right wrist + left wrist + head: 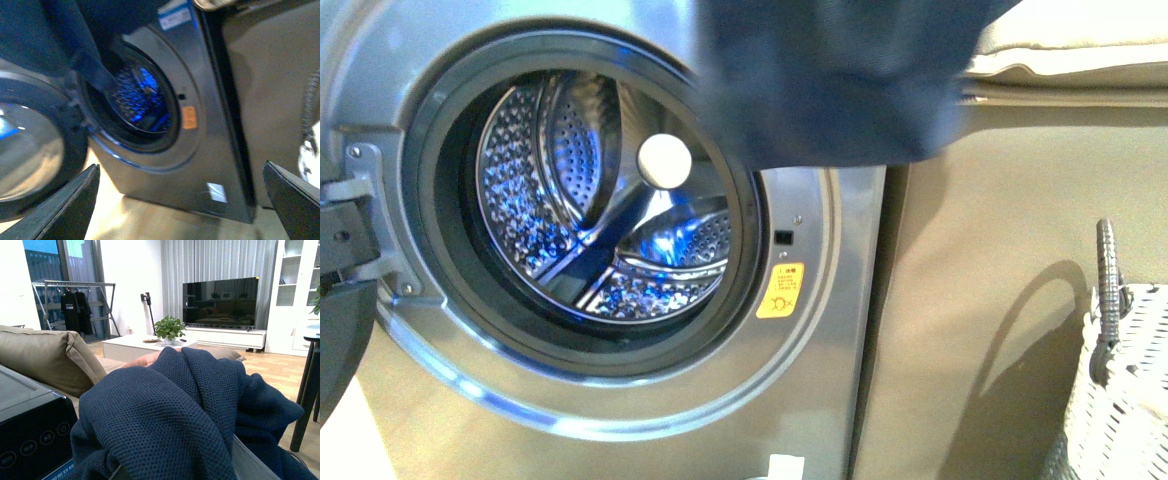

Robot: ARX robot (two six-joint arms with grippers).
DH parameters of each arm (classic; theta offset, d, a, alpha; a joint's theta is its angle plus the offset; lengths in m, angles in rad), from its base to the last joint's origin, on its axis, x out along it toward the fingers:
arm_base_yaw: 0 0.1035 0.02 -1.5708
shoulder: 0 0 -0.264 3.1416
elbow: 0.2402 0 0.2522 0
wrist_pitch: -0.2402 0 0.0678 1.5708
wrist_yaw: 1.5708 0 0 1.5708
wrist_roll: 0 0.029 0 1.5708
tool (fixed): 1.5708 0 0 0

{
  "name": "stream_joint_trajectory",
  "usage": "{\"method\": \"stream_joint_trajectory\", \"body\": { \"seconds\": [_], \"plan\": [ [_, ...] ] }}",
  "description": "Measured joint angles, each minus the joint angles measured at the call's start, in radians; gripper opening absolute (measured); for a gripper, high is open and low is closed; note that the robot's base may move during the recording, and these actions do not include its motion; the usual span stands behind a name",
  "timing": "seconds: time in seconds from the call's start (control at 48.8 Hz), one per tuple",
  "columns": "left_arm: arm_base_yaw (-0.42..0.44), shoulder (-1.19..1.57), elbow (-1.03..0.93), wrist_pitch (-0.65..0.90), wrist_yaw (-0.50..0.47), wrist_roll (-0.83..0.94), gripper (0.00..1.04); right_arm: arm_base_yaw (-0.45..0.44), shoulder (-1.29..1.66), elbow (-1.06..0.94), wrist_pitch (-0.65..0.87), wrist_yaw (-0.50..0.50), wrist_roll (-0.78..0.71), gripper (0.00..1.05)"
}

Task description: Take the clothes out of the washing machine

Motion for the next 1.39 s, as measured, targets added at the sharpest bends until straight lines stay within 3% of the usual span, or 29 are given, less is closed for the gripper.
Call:
{"method": "stream_joint_trajectory", "body": {
  "seconds": [0.082,0.246,0.635,0.758,0.902,1.045,1.394],
  "plan": [
    [0.0,0.0,0.0,0.0,-0.001,-0.001,0.12,-0.076,0.145,0.076,0.184,-0.129,0.109,0.97],
    [0.0,0.0,0.0,0.0,0.001,-0.008,0.12,-0.092,0.395,0.265,0.409,-0.143,0.184,0.97],
    [0.0,0.0,0.0,0.0,0.001,-0.01,0.12,0.119,0.792,0.794,0.498,-0.216,0.227,0.97],
    [0.0,0.0,0.0,0.0,0.0,-0.01,0.12,0.143,0.929,0.922,0.591,-0.282,0.297,0.97],
    [0.0,0.0,0.0,0.0,0.001,-0.011,0.12,0.159,1.098,1.049,0.848,-0.356,0.486,0.97],
    [0.0,0.0,0.0,0.0,0.001,-0.011,0.12,0.183,1.172,1.09,1.0,-0.382,0.625,0.97],
    [0.0,0.0,0.0,0.0,0.001,-0.011,0.12,0.187,1.176,1.09,1.009,-0.381,0.626,0.97]
  ]
}}
